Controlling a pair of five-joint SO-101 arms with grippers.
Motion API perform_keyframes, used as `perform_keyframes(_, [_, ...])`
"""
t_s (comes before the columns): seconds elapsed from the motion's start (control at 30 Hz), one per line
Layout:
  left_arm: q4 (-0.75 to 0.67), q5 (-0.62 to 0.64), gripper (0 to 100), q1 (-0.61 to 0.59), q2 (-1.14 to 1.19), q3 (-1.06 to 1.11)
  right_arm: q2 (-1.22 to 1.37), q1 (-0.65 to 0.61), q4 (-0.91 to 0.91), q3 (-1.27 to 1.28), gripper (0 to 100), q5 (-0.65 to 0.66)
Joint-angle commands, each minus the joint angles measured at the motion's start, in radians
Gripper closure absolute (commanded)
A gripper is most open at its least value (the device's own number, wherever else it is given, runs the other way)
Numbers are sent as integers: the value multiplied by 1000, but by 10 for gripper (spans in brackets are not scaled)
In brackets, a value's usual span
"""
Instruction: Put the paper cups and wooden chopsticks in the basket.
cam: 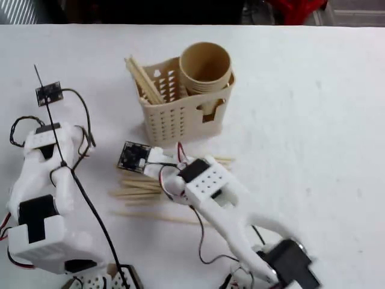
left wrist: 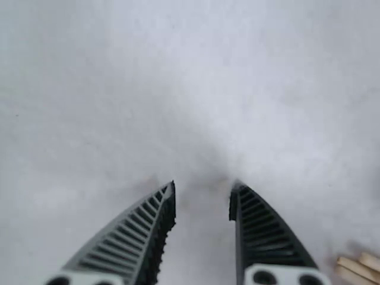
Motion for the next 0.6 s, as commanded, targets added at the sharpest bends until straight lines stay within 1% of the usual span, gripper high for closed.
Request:
perform_keyframes(0.0, [-21, 8, 831, 15, -5, -5, 73, 12, -88, -9, 839, 14])
perform_keyframes(0.13, [-21, 8, 831, 15, -5, -6, 140, 38, -139, -9, 844, 12])
perform_keyframes(0.17, [-21, 8, 831, 15, -5, -6, 147, 44, -140, -9, 859, 11])
perform_keyframes(0.3, [-21, 8, 831, 15, -5, -6, 153, 59, -136, -26, 988, 6])
perform_keyframes(0.37, [-21, 8, 831, 15, -5, -6, 151, 67, -130, -28, 971, 6])
perform_keyframes(0.47, [-21, 8, 831, 15, -5, -6, 143, 67, -116, -31, 982, 5])
perform_keyframes(0.57, [-21, 8, 831, 15, -5, -8, 81, 64, -68, -29, 982, 5])
